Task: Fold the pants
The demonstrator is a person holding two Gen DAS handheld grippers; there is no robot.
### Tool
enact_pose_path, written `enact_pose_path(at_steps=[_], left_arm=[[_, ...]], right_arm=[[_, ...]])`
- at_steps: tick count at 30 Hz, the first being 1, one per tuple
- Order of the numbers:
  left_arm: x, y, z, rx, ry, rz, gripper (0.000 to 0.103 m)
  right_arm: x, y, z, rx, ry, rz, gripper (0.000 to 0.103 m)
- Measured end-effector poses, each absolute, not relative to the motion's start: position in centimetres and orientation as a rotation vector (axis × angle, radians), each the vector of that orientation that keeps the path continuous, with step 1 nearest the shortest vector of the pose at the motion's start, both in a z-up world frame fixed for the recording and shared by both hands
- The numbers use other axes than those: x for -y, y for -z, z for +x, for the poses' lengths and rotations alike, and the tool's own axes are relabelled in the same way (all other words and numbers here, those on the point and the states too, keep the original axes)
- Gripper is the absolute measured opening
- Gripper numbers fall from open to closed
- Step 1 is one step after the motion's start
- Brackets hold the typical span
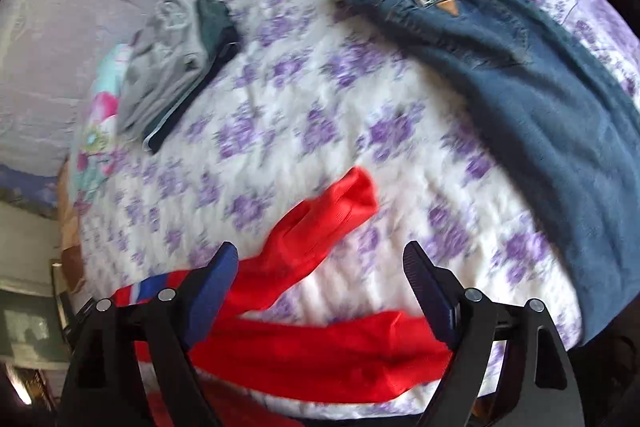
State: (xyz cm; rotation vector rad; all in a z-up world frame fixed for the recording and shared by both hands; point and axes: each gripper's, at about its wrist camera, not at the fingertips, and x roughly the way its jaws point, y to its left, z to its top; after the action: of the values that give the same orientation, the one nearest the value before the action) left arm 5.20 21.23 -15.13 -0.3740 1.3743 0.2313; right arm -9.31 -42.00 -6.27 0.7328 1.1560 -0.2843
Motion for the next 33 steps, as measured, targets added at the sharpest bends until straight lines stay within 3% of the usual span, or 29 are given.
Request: enact_pose_path(at_steps=[6,7,8,9,12,14,16,18,21,23,24,25,29,31,33], left_arm=[[-21.6,14.8,4.6,-1.365,-0.23,-0.392,0.095],[-21.7,14.7,4.5,-1.364,-0.228,-0.399,0.095],[-21.9,14.5,4.3,-1.362,-0.226,-0.406,0.095],[-22.1,14.4,4.2,-1.359,-0.224,-0.414,0.095],[-23.1,13.4,3.7,-1.333,-0.213,-0.449,0.095],[-23.6,12.7,3.6,-1.31,-0.196,-0.467,0.095],[-23.8,12.3,3.6,-1.293,-0.178,-0.458,0.095],[-23.6,12.3,3.6,-1.288,-0.168,-0.446,0.095],[-23.6,13.3,4.3,-1.324,-0.137,-0.456,0.095],[-23.6,14.2,4.7,-1.353,-0.115,-0.487,0.095],[-23.6,14.6,4.9,-1.361,-0.102,-0.5,0.095],[-23.8,14.9,5.0,-1.372,-0.088,-0.505,0.095],[-24.7,15.5,5.3,-1.382,-0.101,-0.504,0.094],[-25.4,15.4,5.3,-1.369,-0.083,-0.557,0.09],[-25.7,15.2,5.2,-1.361,-0.039,-0.596,0.062]], right_arm=[[43.7,14.2,-8.9,-1.32,0.223,1.141,0.083],[43.3,14.6,-9.4,-1.31,0.199,1.165,0.062],[42.9,14.8,-9.8,-1.273,0.148,1.191,0.024],[42.6,14.2,-10.2,-1.231,0.132,1.169,0.016],[41.8,9.2,-11.6,-1.014,0.042,0.98,0.014],[40.3,5.8,-12.4,-0.877,-0.059,0.709,0.014],[39.4,7.0,-12.2,-0.978,-0.01,0.457,0.014],[41.3,11.7,-12.5,-1.142,0.073,0.546,0.015],[42.6,13.7,-13.5,-1.132,0.09,0.725,0.018],[42.8,13.7,-13.3,-1.124,0.084,0.799,0.027],[42.9,13.9,-13.5,-1.124,0.066,0.842,0.048],[43.2,14.0,-13.2,-1.12,0.057,0.887,0.055],[44.1,13.9,-12.4,-1.078,0.088,0.972,0.056],[44.3,14.6,-11.8,-1.095,0.092,1.013,0.056],[44.0,15.0,-11.5,-1.117,0.094,0.993,0.05]])
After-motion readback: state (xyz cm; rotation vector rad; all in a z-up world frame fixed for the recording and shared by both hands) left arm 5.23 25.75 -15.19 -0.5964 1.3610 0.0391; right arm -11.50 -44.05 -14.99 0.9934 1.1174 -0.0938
